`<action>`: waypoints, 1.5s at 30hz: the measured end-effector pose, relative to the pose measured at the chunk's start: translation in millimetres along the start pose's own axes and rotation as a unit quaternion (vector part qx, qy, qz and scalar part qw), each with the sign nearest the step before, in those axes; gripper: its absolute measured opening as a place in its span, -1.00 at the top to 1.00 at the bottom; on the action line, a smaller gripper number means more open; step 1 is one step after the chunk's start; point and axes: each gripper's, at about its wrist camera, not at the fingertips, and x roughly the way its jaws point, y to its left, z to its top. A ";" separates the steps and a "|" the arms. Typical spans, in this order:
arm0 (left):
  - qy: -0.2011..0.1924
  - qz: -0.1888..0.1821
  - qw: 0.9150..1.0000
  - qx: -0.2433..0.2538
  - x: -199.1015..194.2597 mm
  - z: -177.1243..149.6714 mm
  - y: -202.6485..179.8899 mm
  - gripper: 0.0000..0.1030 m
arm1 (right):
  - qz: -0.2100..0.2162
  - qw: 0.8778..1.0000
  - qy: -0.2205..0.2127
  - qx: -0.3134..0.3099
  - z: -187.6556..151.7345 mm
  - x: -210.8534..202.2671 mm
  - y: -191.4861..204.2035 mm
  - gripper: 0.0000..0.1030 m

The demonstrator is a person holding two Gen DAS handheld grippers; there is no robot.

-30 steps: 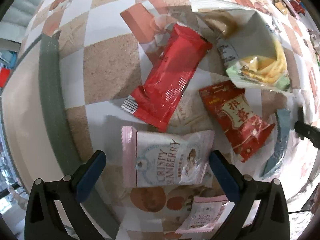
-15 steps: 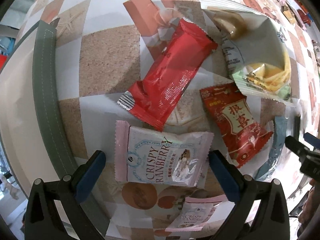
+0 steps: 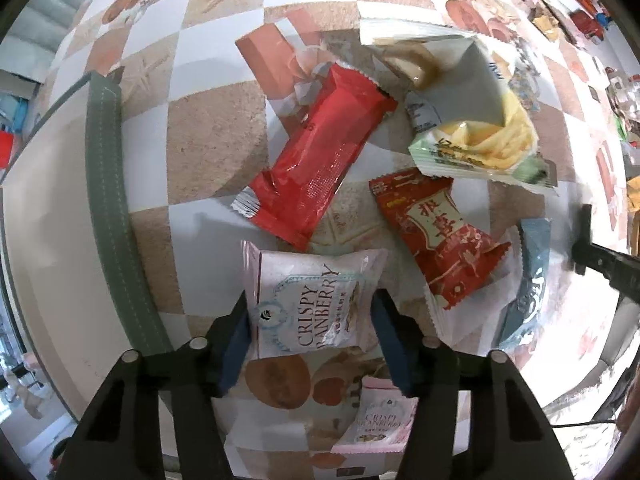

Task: Organize snacks
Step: 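Grasp the pink Crispy Cranberry bag with left tool while right grasps clear stick pack, then lift both held packets and carry them toward the beige tray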

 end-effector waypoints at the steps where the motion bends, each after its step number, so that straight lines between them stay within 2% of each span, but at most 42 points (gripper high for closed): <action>1: -0.004 0.003 1.000 0.005 -2.2 -0.7 -0.9 -0.08 | 0.006 1.000 0.001 0.007 -1.1 -0.8 -0.4 0.67; 2: -0.007 0.004 1.000 0.007 -5.5 -1.4 -1.6 0.07 | 0.010 1.000 0.003 0.011 -2.3 -1.3 -1.3 0.67; 16: -0.032 -0.027 0.999 0.019 -43.4 -24.6 4.6 0.29 | 0.057 0.998 -0.006 0.039 -43.5 -25.0 -7.1 0.67; 24: -0.030 -0.040 0.999 0.012 -48.4 -25.3 5.6 0.30 | 0.063 0.997 -0.011 0.047 -53.9 -43.5 -12.7 0.67; 27: -0.028 -0.045 0.999 0.011 -40.2 -23.6 22.7 0.30 | 0.063 0.997 -0.014 0.048 -52.8 -48.6 -14.4 0.67; 29: -0.026 -0.056 0.998 0.005 -39.6 -23.5 28.9 0.29 | 0.064 0.997 -0.014 0.049 -45.3 -56.5 -30.3 0.67; 32: -0.021 -0.066 0.998 -0.005 -34.9 -20.0 34.0 0.15 | 0.066 0.996 -0.014 0.052 -50.1 -60.3 -36.4 0.67; 35: -0.012 -0.076 0.997 -0.014 -31.3 -14.7 41.3 0.15 | 0.068 0.996 -0.010 0.056 -55.7 -64.2 -40.2 0.67; 41: -0.036 -0.102 0.994 0.013 -43.2 -18.0 36.0 0.47 | 0.073 0.996 -0.008 0.060 -64.3 -61.6 -43.7 0.67; 45: -0.050 -0.110 0.992 0.018 -57.5 -24.6 36.2 0.53 | 0.079 0.995 -0.011 0.057 -67.1 -65.8 -41.0 0.67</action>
